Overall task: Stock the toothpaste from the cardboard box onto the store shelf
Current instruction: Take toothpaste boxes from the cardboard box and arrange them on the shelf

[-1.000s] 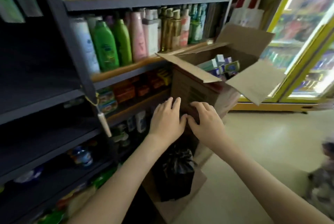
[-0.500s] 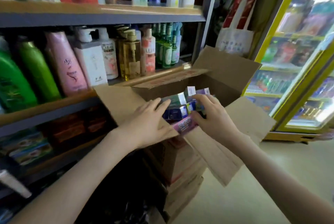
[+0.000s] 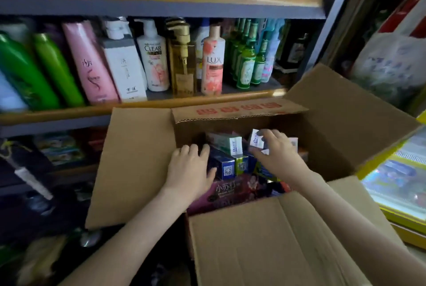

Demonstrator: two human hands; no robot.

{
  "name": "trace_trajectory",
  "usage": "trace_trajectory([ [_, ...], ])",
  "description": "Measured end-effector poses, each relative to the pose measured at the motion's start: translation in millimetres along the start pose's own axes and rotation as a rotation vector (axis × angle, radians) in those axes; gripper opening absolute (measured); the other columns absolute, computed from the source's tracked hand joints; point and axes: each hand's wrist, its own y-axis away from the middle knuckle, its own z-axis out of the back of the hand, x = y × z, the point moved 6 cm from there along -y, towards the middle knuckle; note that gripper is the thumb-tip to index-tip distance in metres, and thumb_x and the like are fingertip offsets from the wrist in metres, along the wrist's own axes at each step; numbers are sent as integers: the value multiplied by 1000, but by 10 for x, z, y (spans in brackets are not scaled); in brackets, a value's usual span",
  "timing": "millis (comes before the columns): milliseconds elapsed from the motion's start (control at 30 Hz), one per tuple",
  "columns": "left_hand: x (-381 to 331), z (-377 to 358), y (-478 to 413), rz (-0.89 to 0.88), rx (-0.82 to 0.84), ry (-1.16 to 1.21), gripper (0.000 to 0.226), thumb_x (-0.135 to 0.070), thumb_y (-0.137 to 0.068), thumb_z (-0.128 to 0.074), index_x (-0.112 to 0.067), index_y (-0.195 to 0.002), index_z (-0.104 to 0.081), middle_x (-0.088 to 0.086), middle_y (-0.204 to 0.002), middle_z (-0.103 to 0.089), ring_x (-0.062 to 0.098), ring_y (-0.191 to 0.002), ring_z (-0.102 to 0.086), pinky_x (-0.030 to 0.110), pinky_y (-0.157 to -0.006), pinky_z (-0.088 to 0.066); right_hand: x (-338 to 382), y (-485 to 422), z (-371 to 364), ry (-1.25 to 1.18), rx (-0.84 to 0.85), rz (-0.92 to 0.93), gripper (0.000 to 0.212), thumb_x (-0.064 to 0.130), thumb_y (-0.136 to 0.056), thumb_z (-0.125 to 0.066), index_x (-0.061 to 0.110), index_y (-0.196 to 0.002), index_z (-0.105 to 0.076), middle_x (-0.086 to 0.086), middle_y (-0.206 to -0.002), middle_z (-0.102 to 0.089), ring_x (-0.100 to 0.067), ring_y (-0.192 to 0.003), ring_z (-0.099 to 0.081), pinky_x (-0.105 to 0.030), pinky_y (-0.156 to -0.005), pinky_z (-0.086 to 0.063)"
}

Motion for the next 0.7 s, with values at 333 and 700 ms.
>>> trace_trajectory([
  [333, 56, -159, -9, -25, 23, 221, 61, -50, -96, -45, -30, -151, -27, 2, -157, -24, 20, -145, -19, 31, -118, -10, 340, -428, -514, 105, 196, 66, 41, 33, -99, -45, 1, -124, -43, -19, -127, -50, -35, -119, -48, -39, -88, -43],
  [700, 93, -118, -37, 14, -30, 388, 84, -49, -90, -58, -25, -154, -9, 2, -161, -14, 20, -146, -16, 32, -117, -17, -305, -179, 299, -848, -77, -231, 19, 21, -94, -52, 18, -112, -58, -5, -102, -63, -21, -84, -68, -36, -62, -59],
])
